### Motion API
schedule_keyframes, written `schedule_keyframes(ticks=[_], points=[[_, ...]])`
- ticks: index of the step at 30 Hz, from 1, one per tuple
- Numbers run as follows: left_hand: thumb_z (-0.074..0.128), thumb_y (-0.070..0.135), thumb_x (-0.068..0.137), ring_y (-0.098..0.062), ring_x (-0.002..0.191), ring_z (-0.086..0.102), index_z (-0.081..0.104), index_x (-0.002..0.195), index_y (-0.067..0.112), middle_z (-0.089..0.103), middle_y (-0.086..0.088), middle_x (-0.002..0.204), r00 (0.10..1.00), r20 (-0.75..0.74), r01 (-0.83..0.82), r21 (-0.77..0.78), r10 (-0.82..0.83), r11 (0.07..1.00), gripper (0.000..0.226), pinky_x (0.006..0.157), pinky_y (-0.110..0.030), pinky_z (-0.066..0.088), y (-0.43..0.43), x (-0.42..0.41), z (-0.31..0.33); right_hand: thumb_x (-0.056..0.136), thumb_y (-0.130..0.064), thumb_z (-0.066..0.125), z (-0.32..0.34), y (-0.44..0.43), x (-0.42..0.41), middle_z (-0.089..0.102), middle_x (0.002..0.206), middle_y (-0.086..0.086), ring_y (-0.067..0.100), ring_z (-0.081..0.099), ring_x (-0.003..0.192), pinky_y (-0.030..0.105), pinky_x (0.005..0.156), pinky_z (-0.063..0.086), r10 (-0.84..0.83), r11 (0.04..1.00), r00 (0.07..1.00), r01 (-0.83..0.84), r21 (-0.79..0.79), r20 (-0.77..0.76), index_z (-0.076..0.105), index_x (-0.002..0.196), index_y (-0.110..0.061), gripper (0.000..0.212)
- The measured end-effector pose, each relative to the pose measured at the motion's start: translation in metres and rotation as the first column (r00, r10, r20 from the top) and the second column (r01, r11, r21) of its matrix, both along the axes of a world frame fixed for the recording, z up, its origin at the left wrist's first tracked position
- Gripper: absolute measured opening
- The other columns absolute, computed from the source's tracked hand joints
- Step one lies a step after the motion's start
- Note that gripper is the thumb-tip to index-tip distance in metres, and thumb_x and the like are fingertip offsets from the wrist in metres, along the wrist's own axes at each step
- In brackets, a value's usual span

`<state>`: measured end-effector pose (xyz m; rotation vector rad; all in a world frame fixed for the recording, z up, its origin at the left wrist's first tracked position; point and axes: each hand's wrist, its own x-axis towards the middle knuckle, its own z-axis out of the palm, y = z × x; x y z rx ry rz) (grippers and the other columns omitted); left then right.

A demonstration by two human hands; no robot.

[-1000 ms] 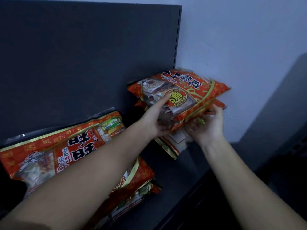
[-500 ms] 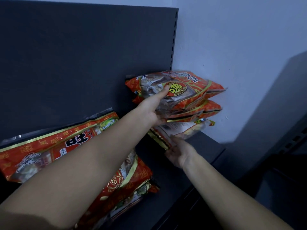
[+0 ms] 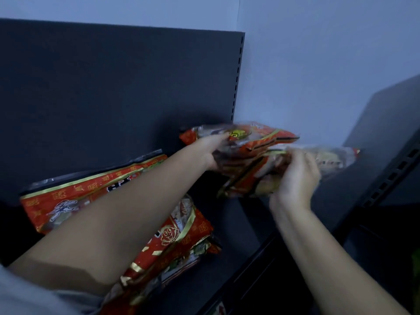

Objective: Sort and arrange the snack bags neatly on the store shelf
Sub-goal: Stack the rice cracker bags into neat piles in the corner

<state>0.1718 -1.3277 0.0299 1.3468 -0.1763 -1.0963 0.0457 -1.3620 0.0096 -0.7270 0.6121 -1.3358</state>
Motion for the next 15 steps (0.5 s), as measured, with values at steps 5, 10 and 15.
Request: schedule_keyframes(ticks=[5,10,15], points=[[0.056,0.047,0.09,-0.02,0.095,0.061,0.062,0.105,0.006,0.063,-0.009,0.112,0.98,0.179,0.093,-0.004,-0.09,0.996,0.043,0.082,-0.032,0.049,0.04,-0.012,0.012,0.077,-0.012,0.053,0.024,0.012,-0.015,0.035,0.051,-0.008,0.012,0.033,0.053,0.029,0.05,0.025,-0.046,0.866,0.974,-0.073,-0.494,-0.223,0.04,0.048,-0.024,0.034],[0.065,0.062,0.074,-0.032,0.106,0.062,0.062,0.119,0.005,0.066,-0.018,0.113,0.867,0.4,0.322,0.007,-0.298,0.947,0.073,0.101,-0.043,0.043,0.102,-0.019,0.034,0.071,-0.017,0.051,0.022,0.075,-0.006,0.052,0.053,-0.009,0.009,0.047,0.055,0.029,0.056,0.037,-0.196,0.238,0.824,-0.486,-0.841,-0.532,0.049,0.051,-0.019,0.02],[0.071,0.015,0.081,-0.022,0.077,0.067,0.07,0.092,0.004,0.071,-0.011,0.082,0.903,0.429,0.035,-0.065,-0.004,0.997,0.015,0.073,-0.03,0.052,0.176,-0.007,-0.001,0.084,-0.027,0.05,0.005,0.125,0.012,0.054,0.059,-0.003,0.009,0.044,0.061,0.029,0.061,0.037,-0.284,-0.25,0.771,-0.633,-0.733,-0.57,0.061,0.061,-0.012,0.03]])
